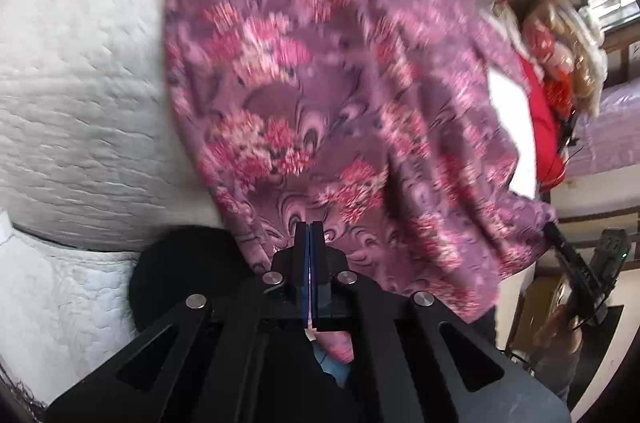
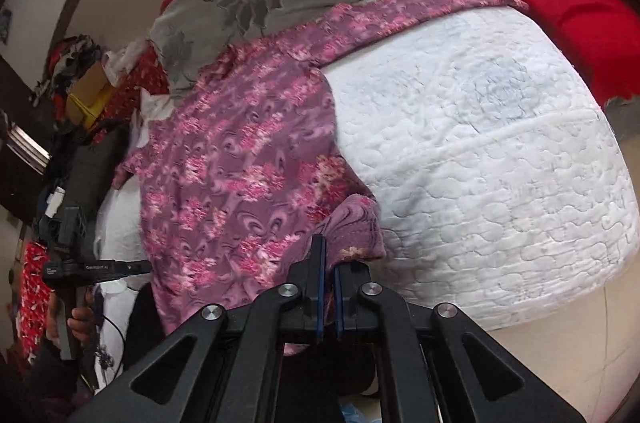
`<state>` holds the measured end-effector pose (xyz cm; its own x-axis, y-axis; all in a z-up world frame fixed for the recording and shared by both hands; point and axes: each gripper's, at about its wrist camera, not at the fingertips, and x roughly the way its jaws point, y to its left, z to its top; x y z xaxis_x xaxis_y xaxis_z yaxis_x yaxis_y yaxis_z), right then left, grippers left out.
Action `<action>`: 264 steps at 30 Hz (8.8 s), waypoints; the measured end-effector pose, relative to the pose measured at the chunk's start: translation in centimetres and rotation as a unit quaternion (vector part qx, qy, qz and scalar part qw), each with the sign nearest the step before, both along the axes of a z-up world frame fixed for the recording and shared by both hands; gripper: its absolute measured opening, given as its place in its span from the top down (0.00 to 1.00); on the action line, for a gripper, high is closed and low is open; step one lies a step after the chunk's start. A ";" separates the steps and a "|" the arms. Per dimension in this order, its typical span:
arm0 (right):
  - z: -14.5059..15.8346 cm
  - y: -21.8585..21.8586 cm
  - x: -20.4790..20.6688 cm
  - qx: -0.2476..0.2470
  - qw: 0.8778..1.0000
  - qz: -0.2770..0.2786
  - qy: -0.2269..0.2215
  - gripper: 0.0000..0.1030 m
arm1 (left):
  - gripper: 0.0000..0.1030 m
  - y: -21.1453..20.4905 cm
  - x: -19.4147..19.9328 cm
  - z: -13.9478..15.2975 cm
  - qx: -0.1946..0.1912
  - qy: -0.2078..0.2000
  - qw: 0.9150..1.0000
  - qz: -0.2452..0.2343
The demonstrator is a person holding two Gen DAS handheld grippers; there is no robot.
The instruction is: Fold small clothes
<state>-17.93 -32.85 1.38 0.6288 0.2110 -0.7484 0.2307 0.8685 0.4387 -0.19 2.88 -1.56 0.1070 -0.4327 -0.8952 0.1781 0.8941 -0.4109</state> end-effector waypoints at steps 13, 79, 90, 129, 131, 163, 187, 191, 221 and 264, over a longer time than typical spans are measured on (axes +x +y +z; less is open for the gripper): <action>4.0 0.1 -1.4 0.039 0.998 0.003 -0.055 0.97 | 0.42 3.1 -0.2 1.7 -0.007 -0.020 0.999 0.027; 0.5 -18.6 0.5 0.032 0.987 -0.157 0.020 0.60 | 0.42 -6.9 14.7 2.9 0.040 -0.078 0.993 0.077; -5.3 -34.9 16.4 0.147 0.911 -0.383 -0.037 0.49 | 0.41 -9.4 17.1 -1.5 0.087 -0.068 0.992 0.067; 2.2 -8.8 33.0 0.067 0.991 -0.086 -0.073 0.89 | 0.40 -2.5 20.7 0.3 -0.074 -0.038 0.993 0.086; 2.0 -5.7 34.0 0.073 0.993 -0.064 -0.067 0.89 | 0.40 -1.6 20.5 0.6 -0.077 -0.039 0.993 0.086; -2.2 4.7 28.7 0.163 0.986 0.012 0.009 0.63 | 0.40 -7.1 22.4 0.1 -0.085 0.008 0.994 0.063; -6.3 -7.6 28.1 0.171 0.980 -0.101 0.015 0.85 | 0.93 -0.1 23.5 1.4 -0.030 -0.053 0.983 0.175; -4.1 -6.2 28.0 0.097 0.991 -0.084 -0.028 0.93 | 0.84 -0.1 23.3 -0.8 0.011 -0.032 0.987 0.159; -3.5 21.3 37.8 0.037 0.987 0.156 -0.020 0.78 | 0.51 22.9 25.6 5.8 0.022 -0.126 0.948 0.290; -3.1 20.6 36.6 -0.028 0.989 0.146 -0.020 0.70 | 0.95 27.1 24.4 9.3 0.124 -0.226 0.897 0.359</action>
